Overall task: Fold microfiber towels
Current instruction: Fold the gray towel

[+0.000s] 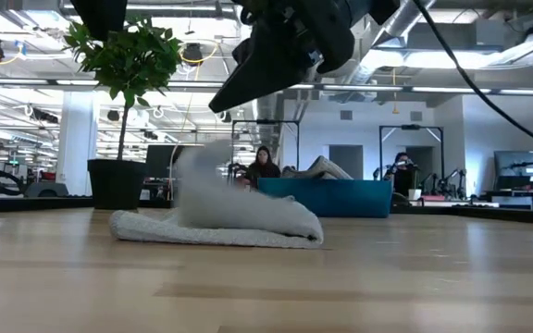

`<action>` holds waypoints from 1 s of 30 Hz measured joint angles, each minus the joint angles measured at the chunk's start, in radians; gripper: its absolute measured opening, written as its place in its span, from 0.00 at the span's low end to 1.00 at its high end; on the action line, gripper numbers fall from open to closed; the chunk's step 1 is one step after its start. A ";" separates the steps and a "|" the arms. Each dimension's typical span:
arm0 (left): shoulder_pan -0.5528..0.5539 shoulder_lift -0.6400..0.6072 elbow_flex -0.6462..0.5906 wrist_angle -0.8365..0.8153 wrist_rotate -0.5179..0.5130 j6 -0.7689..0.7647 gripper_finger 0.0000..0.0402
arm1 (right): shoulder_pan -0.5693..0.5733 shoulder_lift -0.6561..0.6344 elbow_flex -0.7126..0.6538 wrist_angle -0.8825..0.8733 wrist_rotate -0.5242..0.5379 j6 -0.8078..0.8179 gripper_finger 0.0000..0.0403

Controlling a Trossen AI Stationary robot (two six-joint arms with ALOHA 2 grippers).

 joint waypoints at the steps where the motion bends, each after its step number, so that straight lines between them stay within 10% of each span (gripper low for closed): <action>1: -0.001 0.000 0.000 0.000 0.000 -0.001 0.38 | 0.000 0.000 0.000 0.002 0.001 0.000 0.22; 13: 0.006 -0.001 -0.017 0.053 -0.025 -0.018 0.38 | 0.013 -0.097 0.028 -0.252 0.001 0.209 0.48; 30: 0.235 0.000 -0.440 0.990 0.141 0.698 0.38 | 0.014 -0.475 0.038 -0.580 0.003 0.472 0.50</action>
